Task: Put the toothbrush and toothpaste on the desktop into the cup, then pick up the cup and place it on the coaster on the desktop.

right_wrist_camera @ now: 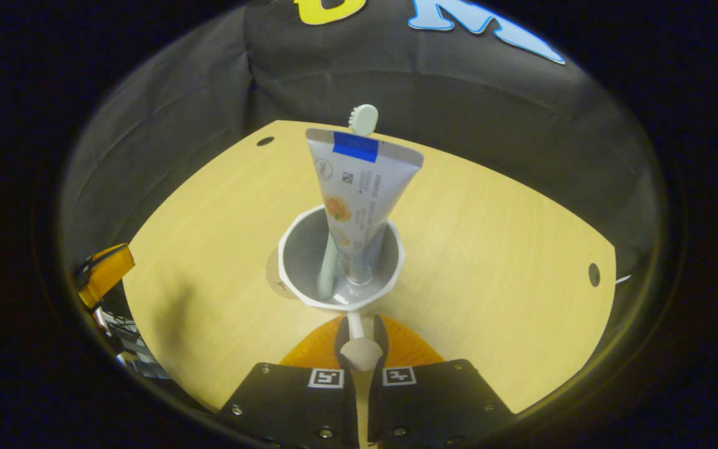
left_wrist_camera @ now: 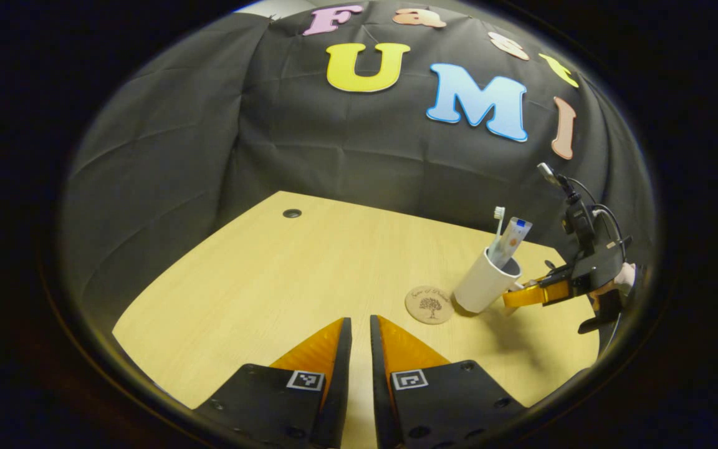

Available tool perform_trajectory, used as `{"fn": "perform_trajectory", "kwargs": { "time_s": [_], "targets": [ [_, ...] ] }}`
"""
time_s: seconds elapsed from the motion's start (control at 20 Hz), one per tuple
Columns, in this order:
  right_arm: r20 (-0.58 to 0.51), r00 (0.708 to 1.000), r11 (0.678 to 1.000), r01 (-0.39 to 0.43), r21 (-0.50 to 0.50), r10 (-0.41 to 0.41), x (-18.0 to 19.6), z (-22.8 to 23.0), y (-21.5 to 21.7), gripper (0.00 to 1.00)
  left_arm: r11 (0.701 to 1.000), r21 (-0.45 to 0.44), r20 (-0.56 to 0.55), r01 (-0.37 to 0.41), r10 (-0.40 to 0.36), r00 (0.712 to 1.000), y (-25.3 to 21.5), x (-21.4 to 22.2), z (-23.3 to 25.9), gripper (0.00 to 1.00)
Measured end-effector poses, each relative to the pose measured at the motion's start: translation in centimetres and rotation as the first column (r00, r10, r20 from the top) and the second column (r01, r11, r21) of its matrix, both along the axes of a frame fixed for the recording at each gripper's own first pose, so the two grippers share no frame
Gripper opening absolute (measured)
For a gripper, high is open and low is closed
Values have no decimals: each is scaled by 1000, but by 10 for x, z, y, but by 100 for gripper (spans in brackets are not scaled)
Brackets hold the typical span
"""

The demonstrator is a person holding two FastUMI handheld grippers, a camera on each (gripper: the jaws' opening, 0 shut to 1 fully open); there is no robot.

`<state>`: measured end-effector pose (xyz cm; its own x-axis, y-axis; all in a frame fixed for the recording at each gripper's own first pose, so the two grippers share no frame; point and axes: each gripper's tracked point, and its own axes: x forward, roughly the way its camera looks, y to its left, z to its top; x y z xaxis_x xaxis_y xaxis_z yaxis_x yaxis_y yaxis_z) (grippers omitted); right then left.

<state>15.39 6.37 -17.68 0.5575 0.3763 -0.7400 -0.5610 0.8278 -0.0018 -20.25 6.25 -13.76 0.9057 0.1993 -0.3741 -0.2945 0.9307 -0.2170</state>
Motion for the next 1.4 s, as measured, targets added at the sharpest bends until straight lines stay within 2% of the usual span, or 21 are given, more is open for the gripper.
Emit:
{"fn": "perform_trajectory", "kwargs": {
  "time_s": [0.35, 0.4, 0.45, 1.05, 1.3, 1.4],
  "targets": [
    [-7, 999, 999, 32, 36, -32, 1, 16, 3, 7, 1000, -1, -4, -15, 15, 1000, 21, -11, -3, 25],
    [-6, 999, 999, 32, 37, -32, 1, 14, 4, 12, 1000, -1, -5, -16, 16, 1000, 24, -13, -4, 25],
    [-6, 1000, 999, 31, 40, -31, 0, 15, 5, 7, 1000, -3, -7, -18, 18, 1000, 26, -14, -5, 25],
    [-15, 999, 997, 33, 74, -32, 1, 22, 8, 7, 1000, -10, -30, -28, 28, 999, 58, -26, -17, 25],
    [70, 997, 1000, 22, -10, -21, 2, 19, 4, 7, 1000, -19, -35, -10, 10, 999, 60, -21, -22, 27],
    [108, 993, 998, 45, -39, -41, 1, 19, 6, 7, 1000, -16, -33, 1, -2, 999, 58, -18, -20, 27]
  ]
}}
